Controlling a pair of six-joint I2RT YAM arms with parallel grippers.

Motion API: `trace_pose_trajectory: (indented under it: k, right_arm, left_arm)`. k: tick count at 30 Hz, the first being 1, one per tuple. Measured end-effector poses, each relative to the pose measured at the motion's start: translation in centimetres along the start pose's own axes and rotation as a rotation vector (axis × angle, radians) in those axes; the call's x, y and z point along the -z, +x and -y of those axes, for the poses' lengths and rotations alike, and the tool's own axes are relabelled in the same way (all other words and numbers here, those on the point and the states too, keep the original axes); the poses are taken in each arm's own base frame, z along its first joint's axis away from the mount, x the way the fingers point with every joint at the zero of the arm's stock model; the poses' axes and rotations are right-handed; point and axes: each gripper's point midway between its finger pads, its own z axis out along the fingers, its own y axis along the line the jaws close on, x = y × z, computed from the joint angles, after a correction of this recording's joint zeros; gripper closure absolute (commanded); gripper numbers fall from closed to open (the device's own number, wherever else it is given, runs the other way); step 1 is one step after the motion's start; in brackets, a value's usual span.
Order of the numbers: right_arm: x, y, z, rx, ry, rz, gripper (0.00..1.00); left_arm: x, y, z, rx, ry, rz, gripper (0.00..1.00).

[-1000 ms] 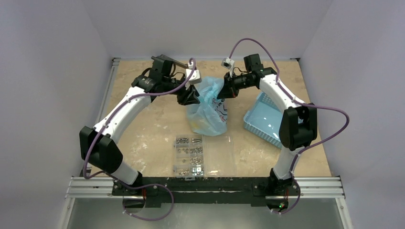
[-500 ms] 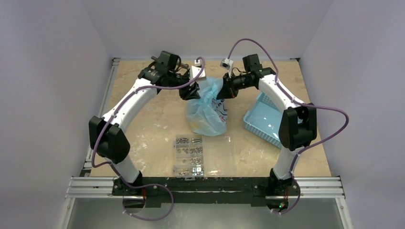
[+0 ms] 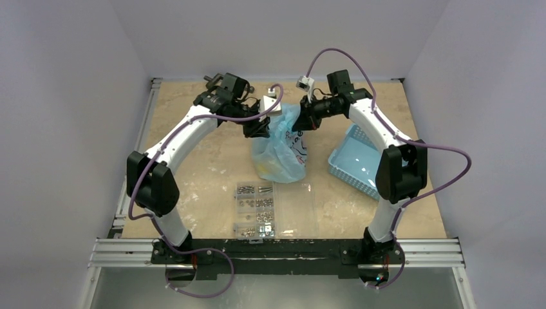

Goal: Place the fake fruits into the plastic bag and tie a complex knot

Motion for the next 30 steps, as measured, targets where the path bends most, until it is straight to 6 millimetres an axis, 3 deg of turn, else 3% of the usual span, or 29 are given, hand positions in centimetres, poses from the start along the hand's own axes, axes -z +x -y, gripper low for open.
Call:
trace_pose_trajectory:
  k: [7,11,15,20,27,28,30]
  right_arm:
    - [0.1,0.3,0.6,0.013,0.034,-0.016,1.00]
    - [0.7,1.1,1.7,0.026,0.083,-0.049,1.00]
    - [1.9,2.4,2.7,0.040,0.125,-0.100,1.00]
    - [3.7,3.8,3.9,0.106,0.185,-0.159,1.00]
    - [5.1,5.5,5.0,0.130,0.212,-0.202,1.00]
    - [5.0,5.4,4.8,0.129,0.206,-0.200,0.93]
    - [4.9,5.5,4.5,0.125,0.194,-0.200,0.68]
  left_arm:
    - [-0.5,0.1,-0.4,0.083,-0.016,0.025,1.00]
    - [-0.2,2.7,-1.0,0.233,-0.051,0.018,1.00]
    - [1.9,5.4,-2.8,0.399,-0.135,0.017,1.00]
    - [3.5,5.9,-3.4,0.460,-0.196,0.038,1.00]
    - [2.8,7.3,-2.6,0.507,-0.189,0.021,1.00]
    - [2.8,7.2,-2.7,0.510,-0.191,0.025,1.00]
    - [2.9,7.2,-2.9,0.511,-0.197,0.030,1.00]
